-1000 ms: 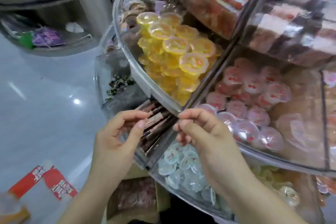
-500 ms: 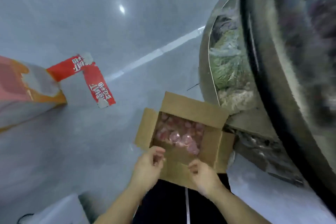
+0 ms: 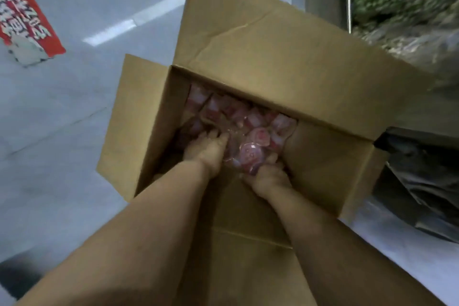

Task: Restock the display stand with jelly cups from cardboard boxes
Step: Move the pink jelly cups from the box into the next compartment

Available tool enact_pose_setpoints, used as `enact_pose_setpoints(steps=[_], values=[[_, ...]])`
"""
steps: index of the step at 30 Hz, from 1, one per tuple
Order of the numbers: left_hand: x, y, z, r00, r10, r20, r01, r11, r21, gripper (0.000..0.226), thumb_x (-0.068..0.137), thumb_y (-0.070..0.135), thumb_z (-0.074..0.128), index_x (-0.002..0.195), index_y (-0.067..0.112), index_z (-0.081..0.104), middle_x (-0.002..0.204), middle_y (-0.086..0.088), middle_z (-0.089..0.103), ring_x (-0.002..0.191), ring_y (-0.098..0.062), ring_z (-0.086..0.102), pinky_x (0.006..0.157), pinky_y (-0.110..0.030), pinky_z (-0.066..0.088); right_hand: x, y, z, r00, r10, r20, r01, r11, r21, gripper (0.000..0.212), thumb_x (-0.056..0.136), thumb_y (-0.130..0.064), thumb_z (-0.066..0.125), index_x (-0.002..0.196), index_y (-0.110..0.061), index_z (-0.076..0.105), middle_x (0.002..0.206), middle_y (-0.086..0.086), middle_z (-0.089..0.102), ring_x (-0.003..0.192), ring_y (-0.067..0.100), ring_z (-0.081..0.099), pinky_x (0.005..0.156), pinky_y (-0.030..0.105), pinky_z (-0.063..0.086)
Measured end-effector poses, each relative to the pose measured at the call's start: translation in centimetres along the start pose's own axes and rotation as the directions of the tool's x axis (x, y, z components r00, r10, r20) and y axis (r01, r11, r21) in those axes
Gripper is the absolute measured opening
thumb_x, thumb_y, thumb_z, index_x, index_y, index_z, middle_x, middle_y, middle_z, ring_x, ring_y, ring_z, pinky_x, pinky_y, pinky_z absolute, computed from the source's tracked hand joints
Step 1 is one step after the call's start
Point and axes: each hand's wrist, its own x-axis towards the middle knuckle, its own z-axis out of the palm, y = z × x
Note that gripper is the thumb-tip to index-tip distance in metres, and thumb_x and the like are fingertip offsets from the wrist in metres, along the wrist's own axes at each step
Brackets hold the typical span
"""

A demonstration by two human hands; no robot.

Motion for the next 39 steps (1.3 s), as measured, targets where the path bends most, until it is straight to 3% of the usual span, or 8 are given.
enact_pose_setpoints(steps=[3,7,12,18,22,29,35,39], values=[[0.8,-0.1,0.7,0.981,0.057,-0.187,-0.036,0.993,0.115,0.054,0.086,0.021,0.057,0.133,0.017,0.031,0.132,-0.007,0.044,0.117,-0.029,0.049,0.084,-0.036,0.043,0.7,0.3,0.3,0.993,0.020,-0.117,-0.017,1.000,0.026,0.093,0.076,-0.045,0.070,0.141,-0.006,0.016,0.138,0.019,0.033,0.123,0.032,0.046,0.095,0.032,0.041],[1.8,-0.3,0.3,0.944,0.101,-0.314,-0.066,0.991,0.119,0.051,0.084,0.032,0.058,0.127,0.016,0.037,0.119,-0.007,0.057,0.105,-0.029,0.057,0.076,-0.035,0.044,1.1,0.9,-0.4,0.991,-0.007,-0.136,0.022,0.994,0.110,0.088,0.070,-0.044,0.075,0.134,-0.005,0.030,0.127,0.015,0.050,0.115,0.029,0.053,0.089,0.028,0.043],[-3.8,0.5,-2.9,0.945,-0.051,-0.322,-0.034,0.967,-0.252,0.061,0.071,0.029,0.072,0.119,0.013,0.039,0.110,-0.010,0.061,0.102,-0.033,0.058,0.081,-0.035,0.044,-4.7,1.4,-2.4,0.962,-0.041,-0.269,0.169,0.865,0.473,0.052,0.065,-0.019,0.078,0.102,-0.012,0.043,0.108,0.016,0.058,0.100,0.032,0.059,0.083,0.033,0.045],[-20.4,2.7,-10.4,0.888,-0.038,-0.458,-0.309,0.689,-0.655,0.049,0.064,0.031,0.073,0.097,0.048,0.041,0.093,0.019,0.059,0.086,0.001,0.058,0.072,-0.006,0.040,-22.3,-0.4,-8.0,0.893,-0.207,-0.400,0.444,0.550,0.708,0.041,0.058,-0.023,0.068,0.094,-0.036,0.053,0.112,0.015,0.058,0.100,0.026,0.059,0.093,0.047,0.048],[-31.9,5.3,-18.4,0.796,-0.038,-0.604,-0.479,0.572,-0.666,0.051,0.066,0.032,0.071,0.106,0.048,0.045,0.112,0.009,0.057,0.105,-0.007,0.057,0.088,-0.023,0.045,-35.6,-1.9,-14.5,0.785,-0.366,-0.499,0.619,0.472,0.627,0.059,0.068,-0.005,0.066,0.114,-0.032,0.040,0.114,0.009,0.056,0.099,0.018,0.057,0.090,0.026,0.046],[-48.5,14.7,-30.6,0.642,0.074,-0.763,-0.703,0.452,-0.549,0.050,0.070,0.013,0.062,0.111,0.034,0.044,0.103,0.031,0.054,0.090,0.011,0.056,0.074,-0.002,0.041,-56.0,2.0,-25.5,0.483,-0.445,-0.754,0.867,0.365,0.339,0.052,0.066,-0.012,0.077,0.108,-0.030,0.052,0.096,-0.015,0.062,0.084,-0.008,0.059,0.075,0.004,0.042],[-56.3,25.9,-35.1,0.590,0.290,-0.754,-0.794,0.381,-0.474,0.057,0.076,-0.005,0.067,0.116,0.030,0.045,0.099,0.015,0.064,0.082,0.013,0.062,0.066,-0.001,0.043,-65.8,10.1,-30.3,0.262,-0.353,-0.898,0.943,0.293,0.160,0.059,0.060,-0.031,0.069,0.114,-0.042,0.048,0.112,-0.037,0.053,0.104,-0.020,0.049,0.082,-0.003,0.035],[-58.1,33.5,-36.1,0.495,0.491,-0.717,-0.858,0.403,-0.318,0.053,0.069,0.006,0.075,0.111,0.031,0.053,0.103,0.029,0.063,0.095,0.012,0.059,0.075,-0.001,0.042,-68.9,16.6,-33.0,0.185,-0.193,-0.964,0.938,0.328,0.114,0.040,0.056,-0.042,0.076,0.092,-0.040,0.058,0.096,-0.020,0.061,0.088,-0.006,0.059,0.071,0.003,0.040]])
